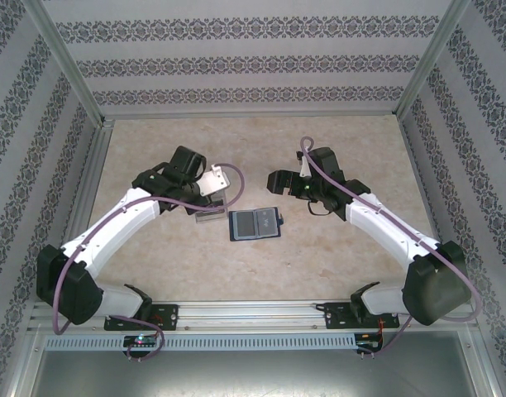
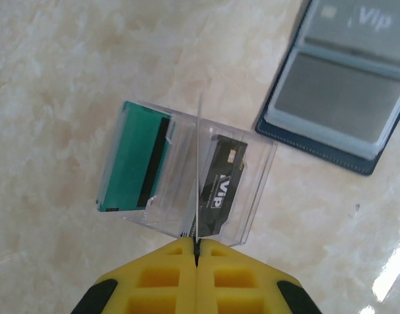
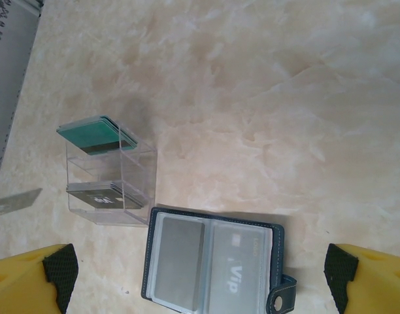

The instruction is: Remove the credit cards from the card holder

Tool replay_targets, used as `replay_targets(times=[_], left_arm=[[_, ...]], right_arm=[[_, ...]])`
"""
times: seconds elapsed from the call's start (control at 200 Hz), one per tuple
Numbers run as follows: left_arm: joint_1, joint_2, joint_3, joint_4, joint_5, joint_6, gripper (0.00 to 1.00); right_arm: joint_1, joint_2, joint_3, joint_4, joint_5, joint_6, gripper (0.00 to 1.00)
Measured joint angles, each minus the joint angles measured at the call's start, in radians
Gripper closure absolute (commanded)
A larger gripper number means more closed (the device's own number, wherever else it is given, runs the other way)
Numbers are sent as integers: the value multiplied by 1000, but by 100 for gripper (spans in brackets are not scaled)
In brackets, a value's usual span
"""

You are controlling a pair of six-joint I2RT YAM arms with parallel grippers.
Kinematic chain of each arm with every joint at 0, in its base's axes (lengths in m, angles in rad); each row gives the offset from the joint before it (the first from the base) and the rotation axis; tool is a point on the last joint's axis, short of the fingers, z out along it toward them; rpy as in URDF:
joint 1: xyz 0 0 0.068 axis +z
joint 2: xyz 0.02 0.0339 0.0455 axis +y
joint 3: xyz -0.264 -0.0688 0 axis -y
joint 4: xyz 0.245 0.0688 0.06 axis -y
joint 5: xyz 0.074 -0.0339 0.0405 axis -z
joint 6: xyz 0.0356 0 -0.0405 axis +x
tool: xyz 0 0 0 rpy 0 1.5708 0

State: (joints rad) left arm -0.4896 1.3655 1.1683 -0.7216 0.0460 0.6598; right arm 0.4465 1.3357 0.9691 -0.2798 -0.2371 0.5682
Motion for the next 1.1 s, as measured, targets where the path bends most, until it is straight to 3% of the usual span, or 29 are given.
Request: replay_targets(times=[0.42, 1.099], left_arm=[[-45, 118, -46, 2, -111, 98, 100], [-48, 246, -45, 48, -159, 111, 100]], right_arm=[[-13, 0, 0, 0, -1, 0, 2], [-32, 16, 0, 0, -14, 0, 2]])
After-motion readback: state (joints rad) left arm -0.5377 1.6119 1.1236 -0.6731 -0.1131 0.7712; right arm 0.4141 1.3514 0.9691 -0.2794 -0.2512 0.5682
